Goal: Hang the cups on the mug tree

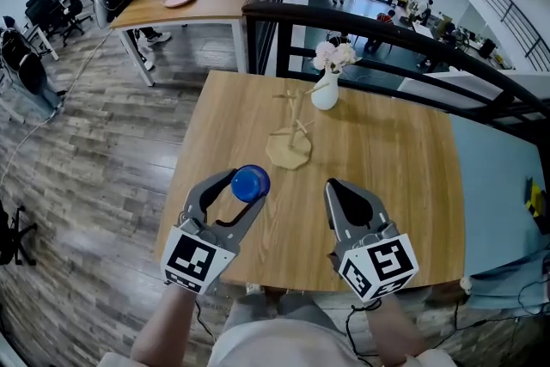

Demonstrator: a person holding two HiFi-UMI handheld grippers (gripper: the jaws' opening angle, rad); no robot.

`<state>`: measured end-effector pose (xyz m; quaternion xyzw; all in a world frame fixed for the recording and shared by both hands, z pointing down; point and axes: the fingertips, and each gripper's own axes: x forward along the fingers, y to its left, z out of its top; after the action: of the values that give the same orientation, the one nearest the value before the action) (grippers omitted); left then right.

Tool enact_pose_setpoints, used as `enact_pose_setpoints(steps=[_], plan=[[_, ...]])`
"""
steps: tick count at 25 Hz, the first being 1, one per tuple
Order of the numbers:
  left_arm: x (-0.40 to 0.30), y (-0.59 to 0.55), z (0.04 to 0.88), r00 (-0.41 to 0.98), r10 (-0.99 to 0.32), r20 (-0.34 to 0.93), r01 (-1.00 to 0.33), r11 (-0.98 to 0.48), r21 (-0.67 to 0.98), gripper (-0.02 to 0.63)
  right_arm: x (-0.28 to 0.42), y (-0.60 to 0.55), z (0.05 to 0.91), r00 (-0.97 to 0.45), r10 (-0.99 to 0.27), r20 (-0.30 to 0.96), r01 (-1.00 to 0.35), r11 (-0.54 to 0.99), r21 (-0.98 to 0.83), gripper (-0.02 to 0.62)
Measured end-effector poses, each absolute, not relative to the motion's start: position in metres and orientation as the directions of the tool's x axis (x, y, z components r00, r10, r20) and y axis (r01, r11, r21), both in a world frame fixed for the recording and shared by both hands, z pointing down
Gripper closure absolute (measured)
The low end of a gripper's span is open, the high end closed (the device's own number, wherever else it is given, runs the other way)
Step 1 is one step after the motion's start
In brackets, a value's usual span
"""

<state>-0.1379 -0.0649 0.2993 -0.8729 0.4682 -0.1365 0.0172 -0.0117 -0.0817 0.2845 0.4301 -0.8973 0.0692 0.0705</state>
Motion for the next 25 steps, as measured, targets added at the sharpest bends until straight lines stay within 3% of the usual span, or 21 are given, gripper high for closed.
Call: enact_pose_setpoints(steps=[25], plan=[[-0.159,-0.214,0.382,0.549,-0.816,0.182,-0.802,-0.575,-0.159,0.383,-0.018,-0.209,0.345,-0.557,-0.8,0.224,-0.829,0.552,-0.091,0.595]])
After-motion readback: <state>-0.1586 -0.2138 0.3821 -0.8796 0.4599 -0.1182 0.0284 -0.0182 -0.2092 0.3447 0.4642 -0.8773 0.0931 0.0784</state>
